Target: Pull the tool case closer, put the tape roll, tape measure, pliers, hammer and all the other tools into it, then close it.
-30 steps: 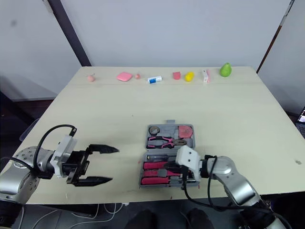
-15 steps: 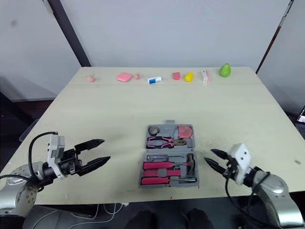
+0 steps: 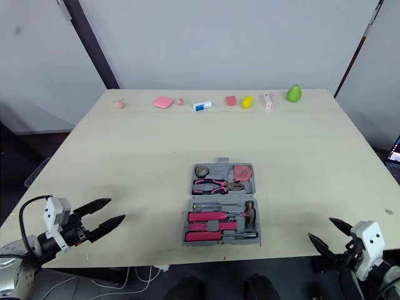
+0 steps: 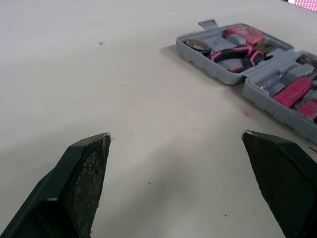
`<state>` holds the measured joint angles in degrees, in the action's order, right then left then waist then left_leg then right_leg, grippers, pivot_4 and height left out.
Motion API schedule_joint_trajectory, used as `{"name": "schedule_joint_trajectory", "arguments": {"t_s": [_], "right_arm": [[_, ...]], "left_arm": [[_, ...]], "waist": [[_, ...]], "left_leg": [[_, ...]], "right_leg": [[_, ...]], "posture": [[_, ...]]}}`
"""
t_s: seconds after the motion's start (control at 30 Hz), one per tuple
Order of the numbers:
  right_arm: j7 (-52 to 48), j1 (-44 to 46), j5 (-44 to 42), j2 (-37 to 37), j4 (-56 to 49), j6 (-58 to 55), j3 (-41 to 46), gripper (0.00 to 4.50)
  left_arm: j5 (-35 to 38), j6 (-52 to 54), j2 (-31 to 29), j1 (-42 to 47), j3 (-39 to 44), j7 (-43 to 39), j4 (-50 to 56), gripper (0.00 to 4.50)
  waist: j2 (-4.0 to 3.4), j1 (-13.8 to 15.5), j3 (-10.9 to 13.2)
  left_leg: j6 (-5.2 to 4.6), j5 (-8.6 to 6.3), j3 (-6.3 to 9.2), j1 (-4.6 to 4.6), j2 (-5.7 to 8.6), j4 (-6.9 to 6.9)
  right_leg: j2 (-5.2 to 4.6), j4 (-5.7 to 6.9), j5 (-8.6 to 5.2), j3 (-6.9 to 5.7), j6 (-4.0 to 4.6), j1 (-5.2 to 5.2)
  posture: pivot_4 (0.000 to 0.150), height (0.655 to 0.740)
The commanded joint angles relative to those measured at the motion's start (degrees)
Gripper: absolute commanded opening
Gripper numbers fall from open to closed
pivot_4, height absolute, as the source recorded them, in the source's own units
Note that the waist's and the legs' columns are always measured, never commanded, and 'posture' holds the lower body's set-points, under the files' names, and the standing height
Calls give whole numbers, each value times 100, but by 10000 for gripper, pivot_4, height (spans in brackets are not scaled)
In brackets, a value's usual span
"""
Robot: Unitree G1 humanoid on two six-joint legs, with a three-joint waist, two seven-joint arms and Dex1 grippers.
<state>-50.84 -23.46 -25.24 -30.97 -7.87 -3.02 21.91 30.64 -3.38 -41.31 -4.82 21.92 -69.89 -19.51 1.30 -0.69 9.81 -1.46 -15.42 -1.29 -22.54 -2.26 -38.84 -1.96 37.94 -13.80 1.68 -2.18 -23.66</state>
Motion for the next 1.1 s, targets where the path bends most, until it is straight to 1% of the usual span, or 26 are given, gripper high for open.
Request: {"name": "schedule_joint_trajectory", "arguments": {"t_s": [0.03,0.1,0.17,0.2,0.23,0.27,0.33,0.37,0.4,0.53,0.57,0.6,0.87,1.1], "right_arm": [[-77,614,87,-276,193,-105,-217,44470],[-100,835,118,-350,312,-174,-315,44470],[-217,1306,223,-474,483,-335,-650,44470],[-246,1514,283,-512,574,-408,-797,42149],[-269,1673,360,-540,652,-445,-928,39095],[-297,1804,430,-553,716,-459,-1051,38008],[-362,2097,579,-565,892,-457,-1310,29272],[-384,2266,672,-564,1001,-462,-1455,23163],[-407,2429,767,-561,1101,-464,-1597,18109],[-493,3048,1106,-506,1474,-474,-2094,1302],[-505,3175,1184,-499,1565,-460,-2197,0],[-511,3384,1296,-469,1715,-473,-2342,0],[-481,4322,1901,-248,2362,-423,-3005,0],[-561,4598,2234,-132,2599,-315,-3385,0]], "left_arm": [[-398,-266,-140,545,-285,-110,-274,45000],[-602,-374,-153,756,-414,-101,-452,45000],[-704,-342,-87,1169,-643,-203,-599,45000],[-762,-346,-57,1341,-750,-251,-667,45000],[-801,-344,-31,1468,-837,-299,-717,42569],[-841,-351,-15,1567,-914,-343,-761,40960],[-910,-347,16,1791,-1060,-434,-867,34169],[-943,-333,27,1908,-1139,-510,-922,27877],[-976,-312,31,2014,-1217,-578,-974,23173],[-1192,-243,5,2372,-1598,-934,-1210,6470],[-1257,-269,12,2454,-1675,-983,-1284,2005],[-1341,-218,41,2609,-1793,-1032,-1405,716],[-1924,-231,330,3374,-2444,-1130,-2099,716],[-2195,-371,618,3667,-2616,-1087,-2567,716]], "waist": [[1,-2,-2],[1,2,-2],[1,2,-3],[1,3,-2],[1,3,-2],[2,4,-3],[1,5,-2],[0,4,-2],[2,-4,-2],[0,-6,-1],[0,-6,-1],[0,-5,-1],[0,0,-1],[0,-6,-1]], "left_leg": [[0,0,-1,5,2,0],[0,0,-3,5,4,0],[0,0,-3,1,5,0],[0,0,-2,-1,6,0],[0,0,-1,-3,6,0],[0,0,1,-7,6,0],[0,0,3,-11,7,0],[0,0,4,-11,7,0],[0,0,4,-12,8,0],[0,0,3,-11,9,-2],[0,0,3,-11,9,-3],[-1,0,4,-11,9,-3],[-1,0,10,-21,11,-7],[-1,0,14,-22,11,-8]], "right_leg": [[4,1,0,2,0,3],[5,2,1,0,0,4],[7,1,4,-2,-3,4],[8,1,13,-3,-18,4],[8,1,13,-4,-18,2],[8,1,13,-6,-18,0],[9,0,14,-7,-19,1],[9,-1,14,-7,-19,1],[9,-1,14,-7,-19,0],[9,1,15,-7,-20,0],[9,2,15,-7,-20,0],[10,3,15,-7,-20,0],[11,1,15,-12,-21,-1],[11,3,15,-14,-21,-2]], "posture": [[1500,7400],[1500,7400],[1500,7400],[1500,7400],[1500,7400],[1500,7400],[1500,7400],[1500,7400],[1500,7400],[1500,7400],[1500,7400],[1500,7400],[1500,7400],[1500,7400]]}}
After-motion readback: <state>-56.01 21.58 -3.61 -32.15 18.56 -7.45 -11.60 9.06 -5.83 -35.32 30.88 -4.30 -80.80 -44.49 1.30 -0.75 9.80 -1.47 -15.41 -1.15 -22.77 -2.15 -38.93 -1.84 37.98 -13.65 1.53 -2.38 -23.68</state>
